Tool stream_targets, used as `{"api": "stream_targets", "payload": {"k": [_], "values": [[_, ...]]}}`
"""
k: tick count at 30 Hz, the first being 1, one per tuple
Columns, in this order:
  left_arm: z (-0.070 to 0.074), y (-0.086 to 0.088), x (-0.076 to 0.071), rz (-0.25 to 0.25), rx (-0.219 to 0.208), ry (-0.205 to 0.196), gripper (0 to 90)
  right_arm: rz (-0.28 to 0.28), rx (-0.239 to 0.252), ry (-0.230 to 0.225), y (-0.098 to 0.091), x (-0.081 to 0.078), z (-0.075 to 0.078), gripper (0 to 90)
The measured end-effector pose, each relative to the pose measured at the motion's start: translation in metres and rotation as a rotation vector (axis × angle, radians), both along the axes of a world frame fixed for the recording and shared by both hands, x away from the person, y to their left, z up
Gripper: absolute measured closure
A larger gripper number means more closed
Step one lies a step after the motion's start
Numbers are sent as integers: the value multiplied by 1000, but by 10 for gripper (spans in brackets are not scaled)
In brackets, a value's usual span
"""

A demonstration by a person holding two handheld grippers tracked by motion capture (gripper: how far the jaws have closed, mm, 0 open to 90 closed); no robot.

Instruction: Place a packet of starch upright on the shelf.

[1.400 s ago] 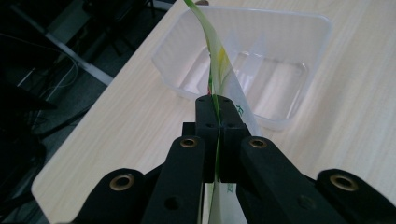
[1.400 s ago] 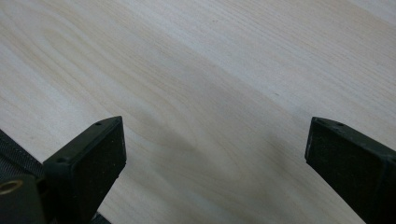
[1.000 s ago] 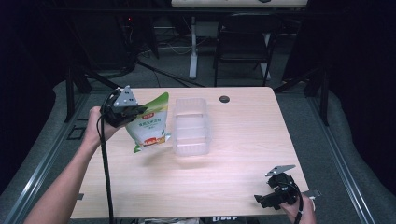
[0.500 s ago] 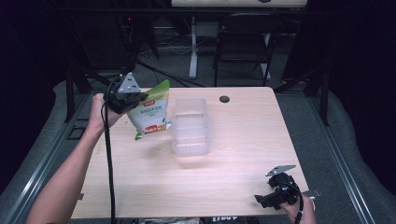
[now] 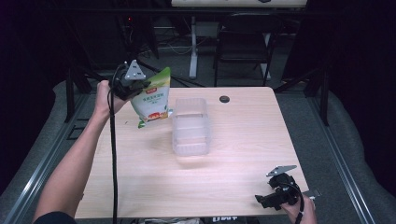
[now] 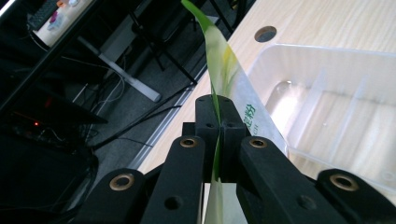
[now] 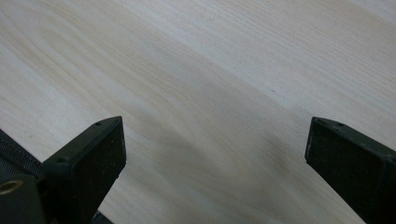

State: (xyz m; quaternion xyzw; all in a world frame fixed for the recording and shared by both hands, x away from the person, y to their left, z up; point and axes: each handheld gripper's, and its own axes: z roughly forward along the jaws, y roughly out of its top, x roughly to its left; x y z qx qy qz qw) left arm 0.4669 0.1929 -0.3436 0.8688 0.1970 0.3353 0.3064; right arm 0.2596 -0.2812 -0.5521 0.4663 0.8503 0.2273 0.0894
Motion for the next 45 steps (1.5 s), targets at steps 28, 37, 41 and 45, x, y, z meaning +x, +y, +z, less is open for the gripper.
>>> {"api": "stream_targets", "payload": {"k": [28,37,41,45], "values": [[-2,-31,33,-68,-16,-61,900,5,-3,2,0,0,0,46],[-9,-46,45,-90,-35,-45,900,5,-3,2,0,1,0,46],[-11,-53,47,-102,-42,-54,900,0,2,1,0,0,0,46],[-14,-60,49,-123,-37,-69,900,2,-9,1,-1,0,0,46]]}}
